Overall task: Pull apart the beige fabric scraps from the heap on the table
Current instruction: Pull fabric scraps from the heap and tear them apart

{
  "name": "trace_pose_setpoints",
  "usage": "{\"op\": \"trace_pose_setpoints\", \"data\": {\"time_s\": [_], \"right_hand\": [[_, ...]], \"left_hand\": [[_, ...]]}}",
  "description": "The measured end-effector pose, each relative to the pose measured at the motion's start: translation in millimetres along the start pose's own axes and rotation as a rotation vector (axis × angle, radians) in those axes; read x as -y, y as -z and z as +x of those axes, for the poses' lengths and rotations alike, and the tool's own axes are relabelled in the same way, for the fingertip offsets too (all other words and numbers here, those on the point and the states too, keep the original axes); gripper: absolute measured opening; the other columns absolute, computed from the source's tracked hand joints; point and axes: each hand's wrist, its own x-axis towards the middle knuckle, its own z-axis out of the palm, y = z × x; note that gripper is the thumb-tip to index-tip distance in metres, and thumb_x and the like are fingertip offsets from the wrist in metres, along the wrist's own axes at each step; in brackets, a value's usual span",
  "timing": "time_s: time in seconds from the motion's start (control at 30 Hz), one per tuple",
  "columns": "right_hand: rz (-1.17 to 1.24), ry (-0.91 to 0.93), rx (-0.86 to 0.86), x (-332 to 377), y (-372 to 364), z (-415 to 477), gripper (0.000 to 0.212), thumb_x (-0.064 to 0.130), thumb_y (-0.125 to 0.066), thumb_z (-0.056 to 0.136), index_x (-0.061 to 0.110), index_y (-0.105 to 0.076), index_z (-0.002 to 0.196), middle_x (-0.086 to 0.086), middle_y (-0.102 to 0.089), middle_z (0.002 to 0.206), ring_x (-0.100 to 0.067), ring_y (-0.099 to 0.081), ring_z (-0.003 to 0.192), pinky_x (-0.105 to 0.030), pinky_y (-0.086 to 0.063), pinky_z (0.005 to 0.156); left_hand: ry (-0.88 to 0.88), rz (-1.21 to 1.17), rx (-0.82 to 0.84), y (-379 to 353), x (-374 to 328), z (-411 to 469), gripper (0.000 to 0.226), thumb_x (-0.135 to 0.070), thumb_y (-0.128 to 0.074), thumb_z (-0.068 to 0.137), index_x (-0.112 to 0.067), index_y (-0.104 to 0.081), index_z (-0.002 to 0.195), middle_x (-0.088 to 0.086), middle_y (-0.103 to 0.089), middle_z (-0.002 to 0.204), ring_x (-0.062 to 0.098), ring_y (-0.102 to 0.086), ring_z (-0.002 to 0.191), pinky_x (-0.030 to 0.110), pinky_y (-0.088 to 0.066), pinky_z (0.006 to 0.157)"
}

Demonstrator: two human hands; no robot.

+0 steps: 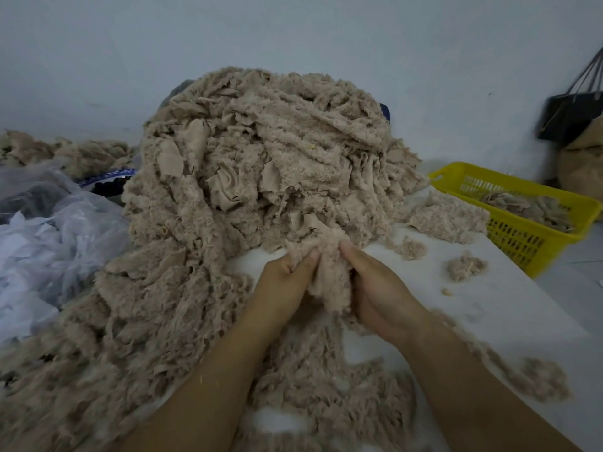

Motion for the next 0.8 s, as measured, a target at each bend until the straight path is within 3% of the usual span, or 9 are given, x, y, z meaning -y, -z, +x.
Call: {"op": "trace_pose_setpoints", "data": {"time_s": [0.13, 0.23, 0.27, 0.33, 0.4, 0.53, 0.6, 0.7, 0.8], "right_hand": [[-0.035, 0.056, -0.085, -2.0, 3.7, 4.3, 0.028, 0.023, -0.049, 0.102, 0.005, -0.065, 0.117, -0.014, -0.073, 0.113, -0.026, -0.071, 0.104, -0.033, -0.060, 0.082], [-0.173, 0.116, -0.239, 0.7, 8.3, 6.0, 0.028, 0.036, -0.056, 0.099, 0.009, -0.064, 0.103, -0.007, -0.068, 0.093, -0.017, -0.065, 0.070, -0.030, -0.053, 0.061], [-0.195, 0.143, -0.222, 1.4, 9.9, 5.8, 0.037, 0.045, -0.059, 0.095, 0.010, -0.062, 0.107, -0.007, -0.065, 0.094, -0.015, -0.062, 0.068, -0.030, -0.051, 0.060], [-0.249, 0.144, -0.081, 1.3, 10.9, 3.6, 0.056, 0.059, -0.065, 0.082, 0.016, -0.061, 0.119, -0.006, -0.070, 0.104, -0.018, -0.068, 0.081, -0.034, -0.055, 0.067], [-0.418, 0.081, 0.003, -2.3, 8.0, -0.4, 0.047, 0.058, -0.071, 0.079, 0.031, -0.060, 0.116, 0.002, -0.074, 0.109, -0.016, -0.071, 0.093, -0.033, -0.056, 0.073], [-0.857, 0.029, -0.049, -7.4, 7.1, -2.1, 0.027, 0.040, -0.062, 0.096, 0.016, -0.065, 0.107, -0.008, -0.067, 0.081, -0.012, -0.059, 0.057, -0.031, -0.048, 0.056], [-0.584, 0.196, -0.161, -1.5, 7.5, -1.3, 0.022, 0.033, -0.061, 0.097, 0.012, -0.066, 0.101, -0.008, -0.067, 0.077, -0.013, -0.058, 0.056, -0.033, -0.046, 0.056], [0.140, 0.662, -0.425, 26.2, 15.8, -5.2, 0.027, 0.041, -0.052, 0.099, 0.017, -0.064, 0.103, 0.006, -0.071, 0.082, -0.011, -0.064, 0.064, -0.028, -0.053, 0.061], [0.147, 0.736, -0.710, 33.0, 26.6, -4.0, 0.028, 0.047, -0.039, 0.104, 0.026, -0.058, 0.106, 0.011, -0.071, 0.093, -0.009, -0.062, 0.057, -0.025, -0.055, 0.059]], "left_hand": [[0.102, -0.183, -0.035, 4.4, 3.9, 4.1, 0.024, -0.036, -0.062, 0.096, -0.036, -0.080, 0.082, -0.002, -0.078, 0.093, 0.013, -0.075, 0.089, 0.025, -0.057, 0.072], [0.133, -0.297, -0.045, 8.7, 2.3, 7.7, 0.022, -0.038, -0.064, 0.095, -0.026, -0.081, 0.091, 0.007, -0.078, 0.100, 0.019, -0.074, 0.096, 0.031, -0.058, 0.079], [0.119, -0.281, -0.043, 9.7, 2.8, 8.0, 0.024, -0.041, -0.065, 0.093, -0.023, -0.081, 0.091, 0.008, -0.077, 0.099, 0.019, -0.073, 0.095, 0.033, -0.058, 0.081], [0.077, -0.226, -0.018, 9.3, 2.1, 5.3, 0.026, -0.047, -0.067, 0.089, -0.024, -0.081, 0.090, 0.005, -0.077, 0.095, 0.015, -0.073, 0.092, 0.027, -0.057, 0.079], [0.077, -0.233, 0.043, 6.6, 3.1, 3.3, 0.028, -0.047, -0.067, 0.086, -0.025, -0.079, 0.100, 0.005, -0.077, 0.104, 0.018, -0.072, 0.101, 0.027, -0.058, 0.082], [0.130, -0.252, 0.038, 5.6, -0.6, 4.0, 0.058, -0.058, -0.064, 0.082, -0.007, -0.073, 0.109, 0.032, -0.067, 0.110, 0.044, -0.064, 0.110, 0.055, -0.049, 0.102], [0.124, -0.249, -0.042, 9.7, 1.6, 8.4, 0.040, -0.053, -0.057, 0.093, -0.020, -0.079, 0.098, 0.017, -0.073, 0.107, 0.029, -0.068, 0.107, 0.046, -0.051, 0.099], [0.093, -0.136, -0.104, 12.2, 6.1, 10.5, 0.035, -0.037, -0.049, 0.103, -0.035, -0.079, 0.085, -0.012, -0.076, 0.096, 0.005, -0.070, 0.092, 0.023, -0.053, 0.079], [0.045, 0.147, -0.110, 11.4, 12.9, 11.4, 0.027, -0.029, -0.049, 0.103, -0.030, -0.074, 0.092, -0.015, -0.070, 0.102, -0.006, -0.063, 0.096, 0.012, -0.048, 0.083]]}}
